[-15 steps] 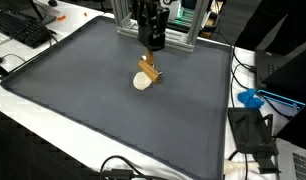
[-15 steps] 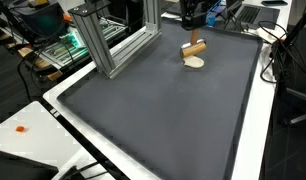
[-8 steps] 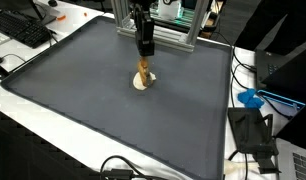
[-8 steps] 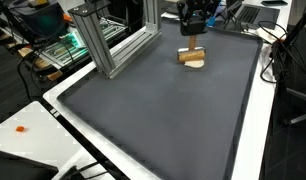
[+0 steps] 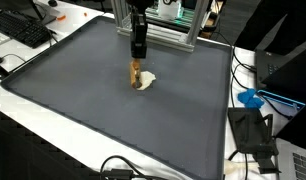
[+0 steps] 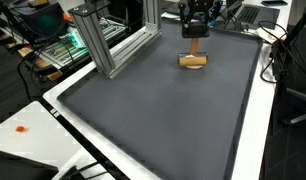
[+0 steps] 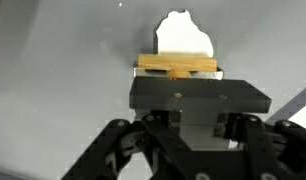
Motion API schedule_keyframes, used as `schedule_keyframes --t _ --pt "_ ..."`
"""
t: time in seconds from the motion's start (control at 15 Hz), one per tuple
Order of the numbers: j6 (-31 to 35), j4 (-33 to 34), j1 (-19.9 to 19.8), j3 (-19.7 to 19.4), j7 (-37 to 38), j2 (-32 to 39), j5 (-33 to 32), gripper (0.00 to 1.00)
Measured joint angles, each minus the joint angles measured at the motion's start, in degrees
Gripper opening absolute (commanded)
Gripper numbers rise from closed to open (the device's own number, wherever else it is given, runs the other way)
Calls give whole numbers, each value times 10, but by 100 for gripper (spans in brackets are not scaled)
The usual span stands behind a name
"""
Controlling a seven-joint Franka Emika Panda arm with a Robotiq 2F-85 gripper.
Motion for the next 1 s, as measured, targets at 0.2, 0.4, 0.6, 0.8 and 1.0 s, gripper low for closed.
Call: schedule_keyframes --t 0.2,0.4,0.6,0.8,1.0 --pt "-9 4 0 2 -7 1 16 34" --pt "-20 8 0 5 -31 1 54 34" --pt "-24 7 0 8 -49 0 79 34" --pt "-25 5 0 10 -55 -1 86 34" --pt "-25 4 0 12 -61 -1 89 34"
